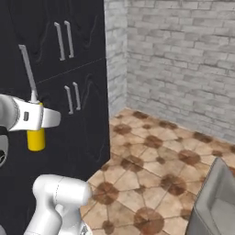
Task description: Move the hot dog bun to the plate on the dining table and place the condiment next to that plate. Then navigate to the fridge and take the sausage and place it on the plate as well.
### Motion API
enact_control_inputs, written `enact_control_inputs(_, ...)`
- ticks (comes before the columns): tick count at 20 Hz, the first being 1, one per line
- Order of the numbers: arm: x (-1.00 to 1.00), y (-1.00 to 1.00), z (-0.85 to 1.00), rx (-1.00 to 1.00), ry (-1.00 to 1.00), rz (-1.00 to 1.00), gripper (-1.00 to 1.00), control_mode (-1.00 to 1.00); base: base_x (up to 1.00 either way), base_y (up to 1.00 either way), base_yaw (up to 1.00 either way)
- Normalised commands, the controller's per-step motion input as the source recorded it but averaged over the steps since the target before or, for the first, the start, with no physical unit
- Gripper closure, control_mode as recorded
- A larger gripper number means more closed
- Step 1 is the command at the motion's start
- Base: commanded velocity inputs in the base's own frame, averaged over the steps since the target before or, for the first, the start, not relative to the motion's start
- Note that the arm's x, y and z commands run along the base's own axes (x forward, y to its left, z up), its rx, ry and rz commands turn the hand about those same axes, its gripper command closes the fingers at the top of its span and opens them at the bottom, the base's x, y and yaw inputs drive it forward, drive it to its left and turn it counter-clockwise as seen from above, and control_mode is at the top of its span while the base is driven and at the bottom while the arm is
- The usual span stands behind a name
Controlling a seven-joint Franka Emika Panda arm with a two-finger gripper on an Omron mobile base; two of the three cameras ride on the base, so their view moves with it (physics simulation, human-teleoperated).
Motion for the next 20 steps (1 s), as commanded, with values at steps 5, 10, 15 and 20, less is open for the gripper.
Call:
enact_control_inputs(5,0.0,0.0,0.0,0.0,0.0,0.0,1.0,1.0,0.71,-0.05,-0.41)
enact_control_inputs(10,0.0,0.0,0.0,0.0,0.0,0.0,1.0,1.0,0.83,0.0,-0.44)
enact_control_inputs(15,0.0,0.0,0.0,0.0,0.0,0.0,1.0,1.0,0.8,0.0,-0.59)
enact_control_inputs(20,0.0,0.0,0.0,0.0,0.0,0.0,1.0,1.0,0.55,0.43,-0.72)
